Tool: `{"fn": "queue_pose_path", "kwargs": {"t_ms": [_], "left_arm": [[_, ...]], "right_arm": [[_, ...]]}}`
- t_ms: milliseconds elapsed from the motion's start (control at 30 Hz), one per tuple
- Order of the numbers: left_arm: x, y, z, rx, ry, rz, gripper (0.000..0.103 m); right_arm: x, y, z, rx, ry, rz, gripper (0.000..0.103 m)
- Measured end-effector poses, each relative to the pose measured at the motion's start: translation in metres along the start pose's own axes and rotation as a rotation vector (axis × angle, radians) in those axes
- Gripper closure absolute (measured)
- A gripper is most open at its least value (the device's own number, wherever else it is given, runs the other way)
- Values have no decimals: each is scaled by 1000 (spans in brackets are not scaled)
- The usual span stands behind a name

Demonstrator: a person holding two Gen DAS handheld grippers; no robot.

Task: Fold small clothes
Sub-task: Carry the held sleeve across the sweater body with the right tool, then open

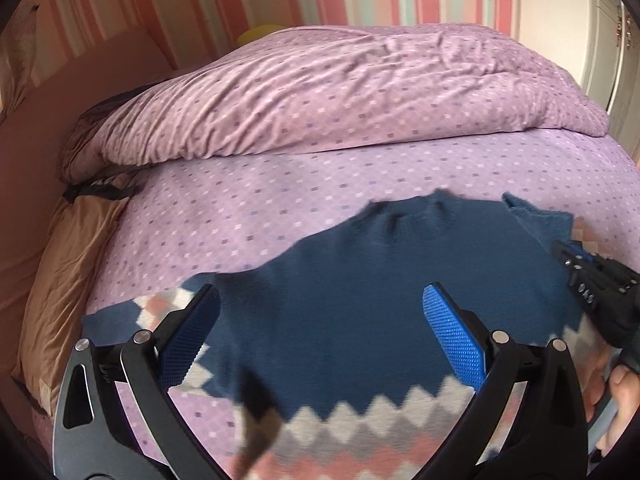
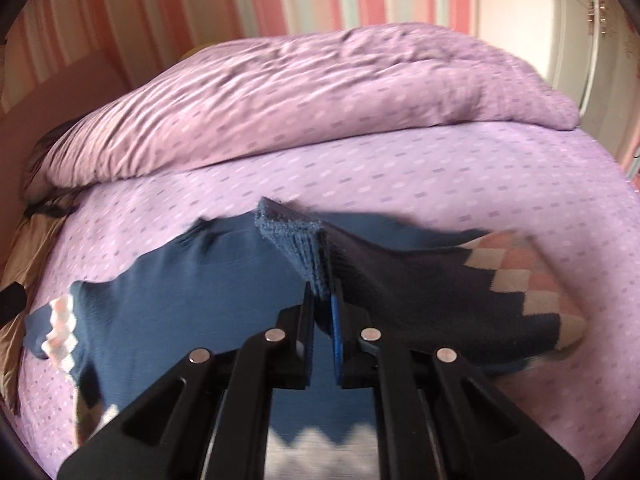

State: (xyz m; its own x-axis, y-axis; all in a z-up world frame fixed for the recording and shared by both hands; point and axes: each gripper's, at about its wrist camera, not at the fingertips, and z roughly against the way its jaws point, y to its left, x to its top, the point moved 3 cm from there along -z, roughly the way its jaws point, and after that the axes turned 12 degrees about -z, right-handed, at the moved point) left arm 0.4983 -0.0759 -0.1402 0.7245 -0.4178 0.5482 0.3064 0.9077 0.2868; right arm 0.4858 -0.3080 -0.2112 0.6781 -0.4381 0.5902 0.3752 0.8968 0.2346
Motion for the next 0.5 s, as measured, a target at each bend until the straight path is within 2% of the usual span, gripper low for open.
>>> {"fn": "queue_pose_path", "kwargs": {"t_ms": [133,300,400,500], "left_arm": [[-24,46,-8,34,26,35,3],[-52,83,-19,45,60,92,3],[-64,94,-24,44,75,119,3],[-71,103,-29,39,76,138,3]], "right_arm": [[-21,46,-22,24,48,18,96],[-59,111,-54,69,142,88,96],[-82,138,-66,56,173,134,96],[-97,147,-77,11,182,162,96]]}}
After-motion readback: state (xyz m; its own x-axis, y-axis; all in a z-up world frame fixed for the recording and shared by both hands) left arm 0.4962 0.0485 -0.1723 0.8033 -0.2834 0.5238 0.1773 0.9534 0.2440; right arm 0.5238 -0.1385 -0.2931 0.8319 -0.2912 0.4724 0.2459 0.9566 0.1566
